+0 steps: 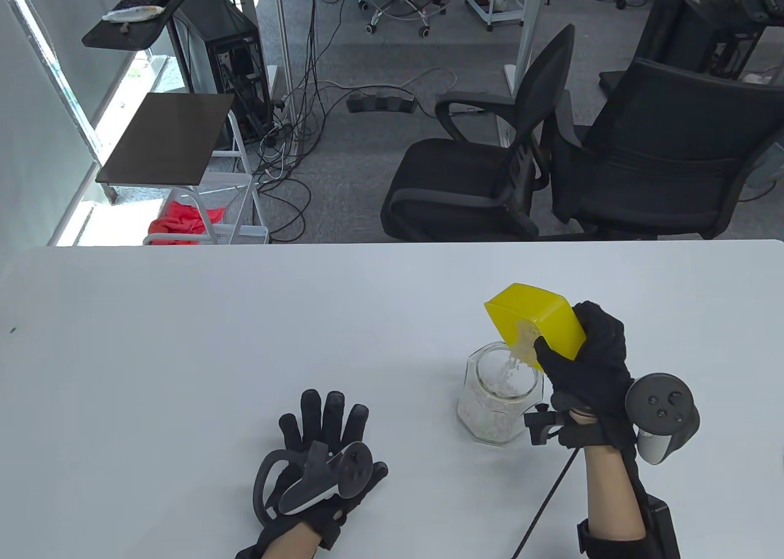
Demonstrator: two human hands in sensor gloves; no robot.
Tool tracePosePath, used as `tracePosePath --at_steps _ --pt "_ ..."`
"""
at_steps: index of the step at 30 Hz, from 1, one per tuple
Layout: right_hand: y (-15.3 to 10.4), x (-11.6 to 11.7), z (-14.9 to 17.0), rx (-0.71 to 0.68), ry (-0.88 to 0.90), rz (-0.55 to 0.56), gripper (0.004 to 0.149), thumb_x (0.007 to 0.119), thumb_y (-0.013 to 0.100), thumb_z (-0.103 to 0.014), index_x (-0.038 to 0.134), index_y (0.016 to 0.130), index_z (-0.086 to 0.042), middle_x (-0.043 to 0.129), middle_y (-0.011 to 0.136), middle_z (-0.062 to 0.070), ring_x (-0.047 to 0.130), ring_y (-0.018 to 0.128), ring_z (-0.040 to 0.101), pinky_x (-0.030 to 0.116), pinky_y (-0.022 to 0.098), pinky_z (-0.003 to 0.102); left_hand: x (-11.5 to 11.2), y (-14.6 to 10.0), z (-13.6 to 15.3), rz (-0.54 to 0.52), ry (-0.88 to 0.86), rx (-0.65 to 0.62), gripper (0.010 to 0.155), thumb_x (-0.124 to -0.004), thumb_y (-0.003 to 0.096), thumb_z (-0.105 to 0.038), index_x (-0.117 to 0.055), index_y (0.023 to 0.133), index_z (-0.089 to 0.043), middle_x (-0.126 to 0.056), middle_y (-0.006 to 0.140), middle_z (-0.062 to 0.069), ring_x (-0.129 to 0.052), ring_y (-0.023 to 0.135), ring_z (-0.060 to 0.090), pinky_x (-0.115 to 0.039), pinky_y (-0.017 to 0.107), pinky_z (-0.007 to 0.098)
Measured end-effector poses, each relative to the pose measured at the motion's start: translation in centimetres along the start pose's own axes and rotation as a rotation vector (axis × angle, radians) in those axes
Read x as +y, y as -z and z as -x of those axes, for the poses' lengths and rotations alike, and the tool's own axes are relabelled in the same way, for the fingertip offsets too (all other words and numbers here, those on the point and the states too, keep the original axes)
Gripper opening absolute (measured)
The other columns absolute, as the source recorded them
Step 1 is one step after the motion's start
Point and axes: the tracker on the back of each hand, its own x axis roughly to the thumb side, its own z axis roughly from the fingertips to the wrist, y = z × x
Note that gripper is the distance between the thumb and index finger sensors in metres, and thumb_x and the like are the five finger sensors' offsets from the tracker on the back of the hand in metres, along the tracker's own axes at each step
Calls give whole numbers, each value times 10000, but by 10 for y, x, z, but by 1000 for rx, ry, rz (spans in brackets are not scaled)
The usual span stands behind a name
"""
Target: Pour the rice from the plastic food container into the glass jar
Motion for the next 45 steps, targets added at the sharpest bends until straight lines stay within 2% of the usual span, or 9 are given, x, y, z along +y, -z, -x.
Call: tracePosePath --at_steps 16,24,33,36,41,45 --pt "-1 2 -4 -58 -59 -29 785 971 373 -344 501 986 -198 545 973 110 631 829 353 531 640 607 0 0 2 -5 -4 3 916 -465 526 -803 -149 1202 -272 -11 1160 165 25 1031 569 -215 671 769" --pt "-1 7 -8 -126 -115 -101 784 975 374 -323 498 986 -212 532 985 97 607 855 346 505 665 606 0 0 3 -10 -2 6 918 -465 525 -804 -148 1203 -270 -12 1160 163 25 1031 568 -214 672 768" --pt "-2 6 -13 -170 -153 -95 778 978 369 -315 505 981 -226 536 991 80 608 867 337 499 682 588 0 0 4 -15 -4 7 917 -464 526 -804 -147 1202 -271 -10 1160 165 27 1031 567 -214 671 768" --pt "0 7 -11 -207 -80 -126 770 991 355 -310 541 974 -225 570 988 77 625 865 344 510 676 589 0 0 5 -11 -6 9 917 -464 526 -804 -148 1202 -272 -11 1161 162 27 1031 568 -214 672 768" --pt "0 7 -12 -219 -131 -126 769 991 353 -318 543 972 -231 575 987 70 630 866 338 514 678 582 0 0 6 -16 -5 11 917 -464 526 -803 -148 1202 -271 -13 1160 164 26 1031 568 -214 671 768" --pt "2 3 -5 -189 -35 -106 777 972 360 -390 536 979 -210 587 976 91 663 836 344 560 645 575 1 1 7 -21 -7 13 916 -464 526 -803 -149 1202 -272 -11 1161 163 26 1031 567 -214 672 768"
